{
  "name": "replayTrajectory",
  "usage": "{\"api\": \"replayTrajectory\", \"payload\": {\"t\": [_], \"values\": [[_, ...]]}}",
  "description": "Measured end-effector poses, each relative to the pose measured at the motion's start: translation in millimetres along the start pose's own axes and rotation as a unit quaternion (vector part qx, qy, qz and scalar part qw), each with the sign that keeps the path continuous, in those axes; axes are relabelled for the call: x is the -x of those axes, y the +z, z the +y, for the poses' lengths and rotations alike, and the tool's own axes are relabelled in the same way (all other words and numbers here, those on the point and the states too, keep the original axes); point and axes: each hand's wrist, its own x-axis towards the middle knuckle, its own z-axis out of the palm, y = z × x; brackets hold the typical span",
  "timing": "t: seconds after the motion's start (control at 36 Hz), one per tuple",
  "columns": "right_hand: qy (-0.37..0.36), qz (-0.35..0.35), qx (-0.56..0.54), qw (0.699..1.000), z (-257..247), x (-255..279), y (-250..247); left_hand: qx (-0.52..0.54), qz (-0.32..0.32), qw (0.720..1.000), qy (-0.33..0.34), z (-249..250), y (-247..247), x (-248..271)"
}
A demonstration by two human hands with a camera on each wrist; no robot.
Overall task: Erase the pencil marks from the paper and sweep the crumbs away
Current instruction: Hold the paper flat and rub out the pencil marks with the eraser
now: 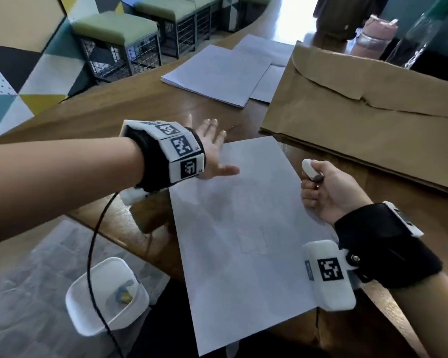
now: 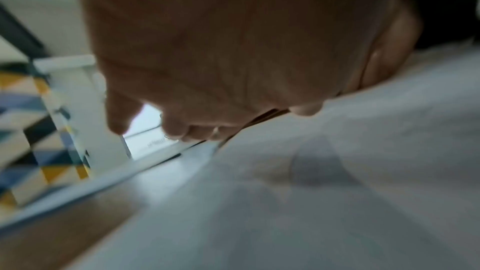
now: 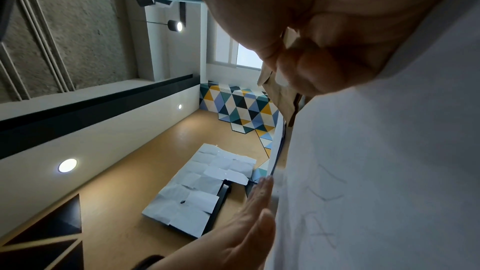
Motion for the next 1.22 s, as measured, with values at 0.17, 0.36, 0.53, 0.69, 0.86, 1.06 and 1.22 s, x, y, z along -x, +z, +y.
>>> {"api": "replayTrajectory", "payload": {"t": [0.17,0.36,0.53,0.69,0.86,1.06,1.22], "values": [[-0.021,-0.045,0.072,0.996,-8,12,13,0.071,-0.073,0.985,0.143,20,15,20],[-0.116,-0.136,0.352,0.919,-35,21,34,0.075,-0.081,0.984,0.137,-5,8,1],[-0.208,-0.087,0.599,0.768,-46,11,62,0.162,-0.044,0.976,0.139,-11,11,-7],[-0.205,-0.075,0.692,0.688,-32,4,96,0.154,-0.029,0.978,0.138,-9,17,-14],[-0.215,-0.103,0.742,0.627,-25,9,109,0.145,-0.018,0.978,0.147,-9,21,-18],[-0.248,-0.098,0.782,0.564,-21,16,122,0.146,-0.012,0.975,0.168,-7,18,-15],[-0.221,-0.046,0.786,0.575,-32,8,112,0.135,-0.022,0.980,0.141,-7,20,-15]]}}
